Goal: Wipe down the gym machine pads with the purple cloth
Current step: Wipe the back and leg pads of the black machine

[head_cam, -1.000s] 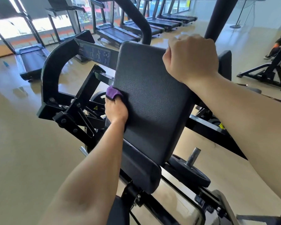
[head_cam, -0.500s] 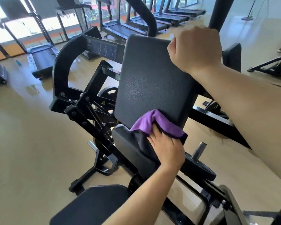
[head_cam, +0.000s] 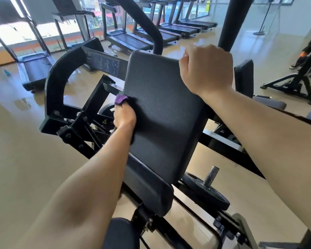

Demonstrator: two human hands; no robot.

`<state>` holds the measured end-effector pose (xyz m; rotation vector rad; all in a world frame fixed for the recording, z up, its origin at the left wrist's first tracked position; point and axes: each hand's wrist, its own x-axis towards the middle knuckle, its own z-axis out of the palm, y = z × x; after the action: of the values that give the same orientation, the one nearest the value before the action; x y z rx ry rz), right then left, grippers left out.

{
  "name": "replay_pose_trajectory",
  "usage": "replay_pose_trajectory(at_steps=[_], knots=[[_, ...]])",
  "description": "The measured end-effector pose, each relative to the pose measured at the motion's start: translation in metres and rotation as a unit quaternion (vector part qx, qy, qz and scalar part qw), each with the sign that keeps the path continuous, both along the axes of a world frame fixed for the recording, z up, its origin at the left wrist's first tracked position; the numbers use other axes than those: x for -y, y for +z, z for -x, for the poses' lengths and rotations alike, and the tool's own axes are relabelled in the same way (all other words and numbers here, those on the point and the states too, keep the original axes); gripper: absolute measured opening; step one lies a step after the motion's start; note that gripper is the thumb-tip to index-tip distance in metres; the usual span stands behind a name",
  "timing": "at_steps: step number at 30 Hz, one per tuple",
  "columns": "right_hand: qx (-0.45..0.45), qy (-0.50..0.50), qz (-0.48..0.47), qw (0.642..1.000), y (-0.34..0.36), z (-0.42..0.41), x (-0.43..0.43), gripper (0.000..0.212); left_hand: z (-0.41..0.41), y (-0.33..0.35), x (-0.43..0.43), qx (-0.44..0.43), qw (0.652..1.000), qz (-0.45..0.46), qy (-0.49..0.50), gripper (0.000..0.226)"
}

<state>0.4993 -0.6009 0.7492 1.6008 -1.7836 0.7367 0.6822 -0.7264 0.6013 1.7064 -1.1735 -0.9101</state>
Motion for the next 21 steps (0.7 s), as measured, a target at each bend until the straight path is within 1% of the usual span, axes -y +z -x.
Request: replay_pose_trajectory(at_steps=[2, 4, 6, 8, 12, 14, 16, 18, 19, 21], knots=[[0.005, 0.001, 0.011, 1.0, -0.001, 0.002, 0.003, 0.026, 0.014, 0.033, 0.013, -0.016, 0.997, 0.065, -0.027, 0.054], [0.01, 0.016, 0.027, 0.999, -0.004, 0.004, 0.006, 0.03, 0.027, 0.065, 0.021, -0.008, 0.992, 0.116, -0.044, 0.061], [0.004, 0.028, 0.04, 0.999, -0.005, 0.006, 0.008, 0.033, 0.039, 0.089, 0.027, 0.015, 0.986, 0.151, -0.066, 0.067], [-0.001, 0.034, 0.054, 0.998, -0.005, 0.006, 0.008, 0.035, 0.047, 0.108, 0.03, 0.068, 0.974, 0.193, -0.099, 0.061], [0.0, 0.035, 0.078, 0.996, -0.003, 0.006, 0.007, 0.045, 0.058, 0.134, 0.03, 0.224, 0.921, 0.268, -0.173, 0.039], [0.015, 0.039, 0.085, 0.996, -0.003, 0.006, 0.006, 0.049, 0.063, 0.133, 0.017, 0.261, 0.895, 0.303, -0.199, 0.039], [0.041, 0.061, 0.09, 0.993, -0.004, 0.006, 0.004, 0.051, 0.072, 0.125, -0.002, 0.273, 0.865, 0.363, -0.215, 0.042], [0.075, 0.09, 0.099, 0.988, -0.003, 0.005, 0.002, 0.052, 0.084, 0.117, -0.027, 0.244, 0.846, 0.42, -0.221, 0.039], [0.088, 0.102, 0.103, 0.986, -0.003, 0.005, 0.001, 0.052, 0.089, 0.112, -0.039, 0.225, 0.831, 0.455, -0.227, 0.037], [0.098, 0.121, 0.102, 0.983, -0.004, 0.007, -0.001, 0.052, 0.099, 0.098, -0.06, 0.218, 0.786, 0.521, -0.25, 0.032]])
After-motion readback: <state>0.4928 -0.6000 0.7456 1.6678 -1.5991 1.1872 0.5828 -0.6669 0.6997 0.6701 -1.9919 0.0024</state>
